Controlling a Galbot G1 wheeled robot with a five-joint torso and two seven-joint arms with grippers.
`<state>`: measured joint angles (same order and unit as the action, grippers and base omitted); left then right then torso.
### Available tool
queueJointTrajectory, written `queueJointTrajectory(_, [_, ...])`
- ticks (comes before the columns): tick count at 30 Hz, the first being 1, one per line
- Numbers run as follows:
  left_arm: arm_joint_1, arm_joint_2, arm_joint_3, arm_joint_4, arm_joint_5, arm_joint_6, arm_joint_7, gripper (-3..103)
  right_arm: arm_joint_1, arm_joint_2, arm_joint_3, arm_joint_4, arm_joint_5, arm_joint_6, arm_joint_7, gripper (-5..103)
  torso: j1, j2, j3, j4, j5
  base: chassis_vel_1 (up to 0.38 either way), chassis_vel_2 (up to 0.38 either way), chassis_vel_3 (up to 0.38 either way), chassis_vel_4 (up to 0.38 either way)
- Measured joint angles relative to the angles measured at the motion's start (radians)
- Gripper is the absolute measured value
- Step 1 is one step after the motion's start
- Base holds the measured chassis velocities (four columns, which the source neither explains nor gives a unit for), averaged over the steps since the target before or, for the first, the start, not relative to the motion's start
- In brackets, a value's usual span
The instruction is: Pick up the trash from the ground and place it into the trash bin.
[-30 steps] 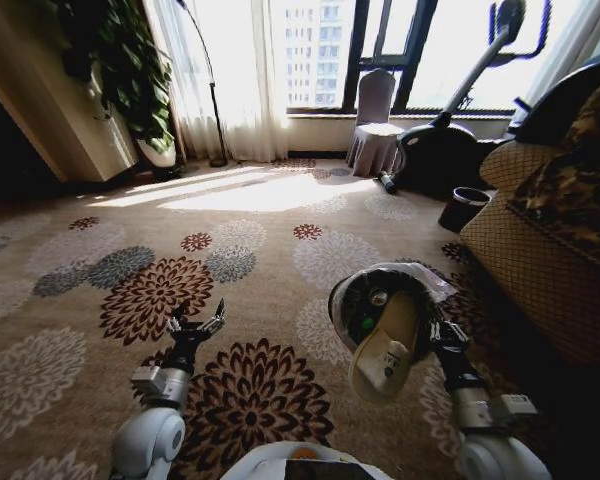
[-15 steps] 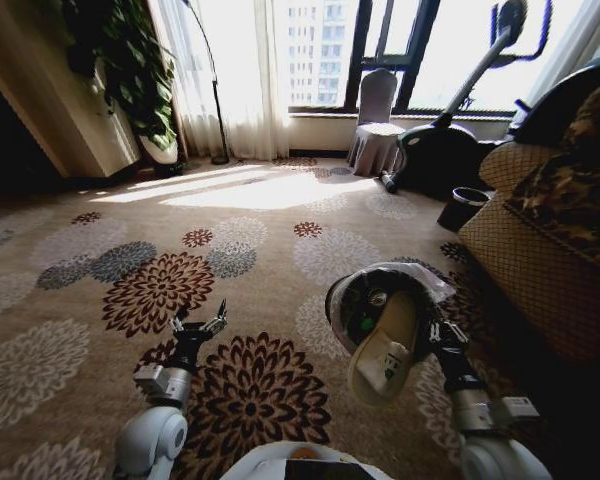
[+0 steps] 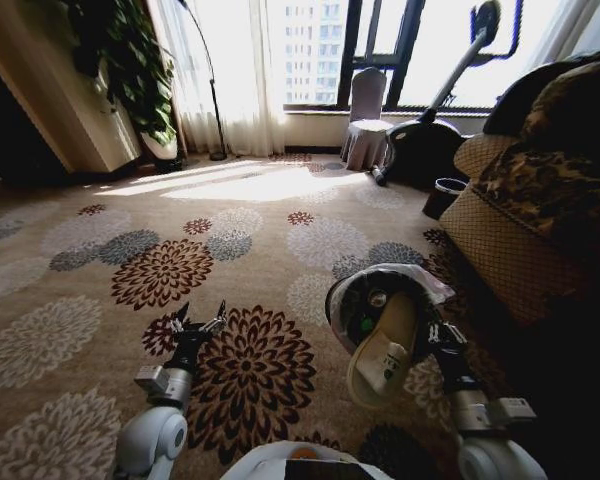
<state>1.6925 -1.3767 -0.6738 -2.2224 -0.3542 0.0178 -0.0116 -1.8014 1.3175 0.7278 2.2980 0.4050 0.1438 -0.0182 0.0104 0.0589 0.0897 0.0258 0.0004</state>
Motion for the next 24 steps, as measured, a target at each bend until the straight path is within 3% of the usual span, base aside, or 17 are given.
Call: queueJointTrajectory(24, [-0.004,0.001,0.006,0.006,-0.01,-0.001,0.006,100,-0.007,0.008,0.007,-0.003,0.004,0.012,0.0,0,0.0,0.0,0.0,0.0001,-0.0006,0.299,-0.398,-0.309,0.4])
